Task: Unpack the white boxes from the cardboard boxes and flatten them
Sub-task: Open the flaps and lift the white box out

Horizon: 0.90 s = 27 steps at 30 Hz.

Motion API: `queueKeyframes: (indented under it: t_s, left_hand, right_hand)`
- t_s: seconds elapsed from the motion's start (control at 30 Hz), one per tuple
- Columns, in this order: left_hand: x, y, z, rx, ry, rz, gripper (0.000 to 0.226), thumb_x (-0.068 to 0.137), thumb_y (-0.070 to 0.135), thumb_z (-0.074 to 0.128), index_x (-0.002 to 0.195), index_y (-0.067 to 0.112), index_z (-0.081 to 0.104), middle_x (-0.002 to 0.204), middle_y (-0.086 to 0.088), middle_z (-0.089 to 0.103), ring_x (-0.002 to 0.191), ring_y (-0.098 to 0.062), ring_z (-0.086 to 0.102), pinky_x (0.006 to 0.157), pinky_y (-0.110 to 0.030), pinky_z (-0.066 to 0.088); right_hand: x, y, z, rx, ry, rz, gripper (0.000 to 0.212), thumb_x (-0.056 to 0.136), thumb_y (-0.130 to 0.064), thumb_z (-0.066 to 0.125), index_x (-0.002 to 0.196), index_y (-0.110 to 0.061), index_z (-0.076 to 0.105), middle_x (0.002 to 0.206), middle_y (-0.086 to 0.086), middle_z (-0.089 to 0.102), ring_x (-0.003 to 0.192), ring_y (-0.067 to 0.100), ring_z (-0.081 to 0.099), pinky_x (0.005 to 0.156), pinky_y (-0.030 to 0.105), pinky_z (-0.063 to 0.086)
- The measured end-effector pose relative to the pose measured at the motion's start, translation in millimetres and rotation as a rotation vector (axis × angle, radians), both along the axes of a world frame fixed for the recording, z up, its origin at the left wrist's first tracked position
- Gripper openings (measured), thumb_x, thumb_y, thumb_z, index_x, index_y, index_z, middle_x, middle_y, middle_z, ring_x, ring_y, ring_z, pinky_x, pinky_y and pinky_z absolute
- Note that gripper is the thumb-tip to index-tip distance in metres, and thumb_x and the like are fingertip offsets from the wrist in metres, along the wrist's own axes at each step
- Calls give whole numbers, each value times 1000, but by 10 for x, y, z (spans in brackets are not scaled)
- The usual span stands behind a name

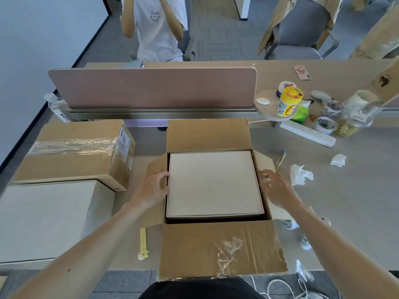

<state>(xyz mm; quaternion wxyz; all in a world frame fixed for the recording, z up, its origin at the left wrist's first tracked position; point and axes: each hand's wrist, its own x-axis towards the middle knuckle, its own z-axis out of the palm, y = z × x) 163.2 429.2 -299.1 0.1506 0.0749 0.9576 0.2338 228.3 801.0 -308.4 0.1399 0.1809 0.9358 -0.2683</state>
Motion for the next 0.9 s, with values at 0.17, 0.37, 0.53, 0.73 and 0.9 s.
queueKeyframes:
  t_s: [0.17, 0.37, 0.53, 0.73, 0.9]
  left_hand:
    - [104, 164, 18, 70, 69, 103, 42, 90, 18, 65, 130, 11, 59, 133, -4, 59, 121, -21, 53, 96, -27, 37]
    - [208, 415, -12, 105, -130, 167, 62, 88, 31, 67, 142, 13, 45, 147, -5, 45, 134, -23, 43, 107, -34, 35]
    - [197, 497, 23, 35, -171, 232, 74, 86, 39, 68, 146, 12, 36, 151, -6, 39, 138, -26, 38, 106, -35, 34]
    - [87, 635, 90, 35, -304, 240, 85, 86, 43, 69, 151, 10, 25, 151, -9, 36, 136, -27, 39, 90, -29, 32]
    - [-23, 688, 70, 49, -361, 266, 94, 78, 51, 74, 149, 18, 23, 144, -10, 41, 127, -28, 45, 87, -31, 37]
  right_hand:
    - [55, -286, 59, 1, 153, 12, 42, 91, -10, 53, 132, -18, 54, 134, 4, 49, 121, 29, 46, 95, 36, 37]
    - [167, -597, 44, -59, 114, 54, 44, 94, -19, 56, 137, -17, 48, 138, 7, 48, 127, 27, 45, 100, 34, 36]
    - [149, -584, 73, -30, 45, -43, 52, 94, -25, 55, 143, -17, 40, 143, 9, 42, 129, 28, 41, 99, 37, 38]
    - [29, -581, 112, -28, -33, -6, 60, 92, -30, 59, 145, -17, 34, 137, 13, 48, 122, 32, 49, 95, 39, 41]
    - [-109, -502, 81, -75, -79, -7, 68, 89, -39, 63, 146, -22, 31, 132, 14, 53, 121, 34, 50, 95, 40, 41]
